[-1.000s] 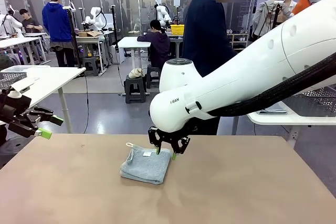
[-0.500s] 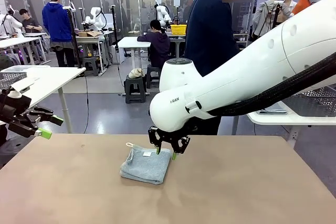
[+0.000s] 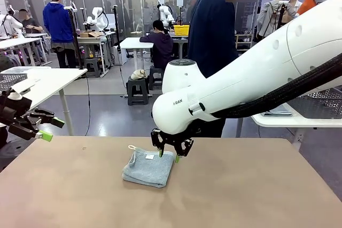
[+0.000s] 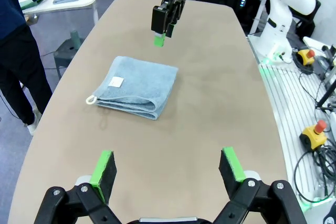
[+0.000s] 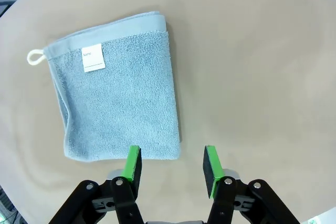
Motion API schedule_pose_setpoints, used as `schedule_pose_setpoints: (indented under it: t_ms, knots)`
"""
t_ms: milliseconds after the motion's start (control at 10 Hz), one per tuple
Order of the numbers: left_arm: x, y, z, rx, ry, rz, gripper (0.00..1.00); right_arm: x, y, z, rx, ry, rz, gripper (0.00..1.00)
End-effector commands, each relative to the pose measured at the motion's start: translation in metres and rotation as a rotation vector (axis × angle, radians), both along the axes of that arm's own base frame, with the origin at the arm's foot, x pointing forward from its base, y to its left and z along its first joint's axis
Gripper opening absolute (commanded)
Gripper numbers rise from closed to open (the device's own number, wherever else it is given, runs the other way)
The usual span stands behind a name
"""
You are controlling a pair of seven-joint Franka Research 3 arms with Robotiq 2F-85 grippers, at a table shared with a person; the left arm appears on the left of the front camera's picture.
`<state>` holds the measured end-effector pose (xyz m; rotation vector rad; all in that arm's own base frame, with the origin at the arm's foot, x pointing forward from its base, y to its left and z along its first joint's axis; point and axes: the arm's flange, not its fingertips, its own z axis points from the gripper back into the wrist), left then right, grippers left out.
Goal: Fold the towels and place them in the basket.
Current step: Place the folded Towel with hook on the right side of the table.
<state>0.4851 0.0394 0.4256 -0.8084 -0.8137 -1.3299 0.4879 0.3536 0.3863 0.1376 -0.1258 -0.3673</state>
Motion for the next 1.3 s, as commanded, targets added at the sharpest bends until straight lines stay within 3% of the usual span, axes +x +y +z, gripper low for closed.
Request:
schedule_pose_setpoints:
  t_ms: [0,1000,1200]
  knots:
    - [-0.001,0.000,0.001,0.006,-0.005,0.001,1.00,0.000,0.000,0.000,0.000,0.000,0.000,0.61]
    - [-0.001,0.000,0.001,0.006,-0.005,0.001,1.00,0.002,0.014,-0.060,-0.033,-0.152,0.089,0.61]
    - [-0.001,0.000,0.001,0.006,-0.005,0.001,1.00,0.007,0.009,-0.071,-0.009,-0.140,0.093,0.61]
